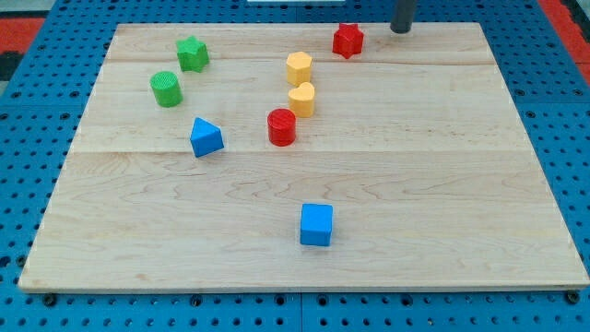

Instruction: Push the red star down and a bit left

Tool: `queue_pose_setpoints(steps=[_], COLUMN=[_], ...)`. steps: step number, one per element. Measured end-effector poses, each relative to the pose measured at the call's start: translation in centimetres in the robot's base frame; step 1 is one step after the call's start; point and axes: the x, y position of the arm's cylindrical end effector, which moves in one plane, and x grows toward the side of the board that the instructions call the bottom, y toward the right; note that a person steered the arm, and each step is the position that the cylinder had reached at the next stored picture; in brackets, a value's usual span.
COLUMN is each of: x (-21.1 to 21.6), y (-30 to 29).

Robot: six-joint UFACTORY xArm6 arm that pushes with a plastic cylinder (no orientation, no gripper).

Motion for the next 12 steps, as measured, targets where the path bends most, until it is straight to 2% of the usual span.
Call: queue_pose_setpoints(steps=[1,3,4,5,6,7,8,9,10,11,12], x=[0.1,0.3,0.0,1.3,1.7,1.7,2.2,3.5,2.9,3.8,5.5], y=[-6.6,-13.1,-7.8,-8.4,-14.9,-18.8,-18.8,-21.3,-16.1,-17.0,-21.7])
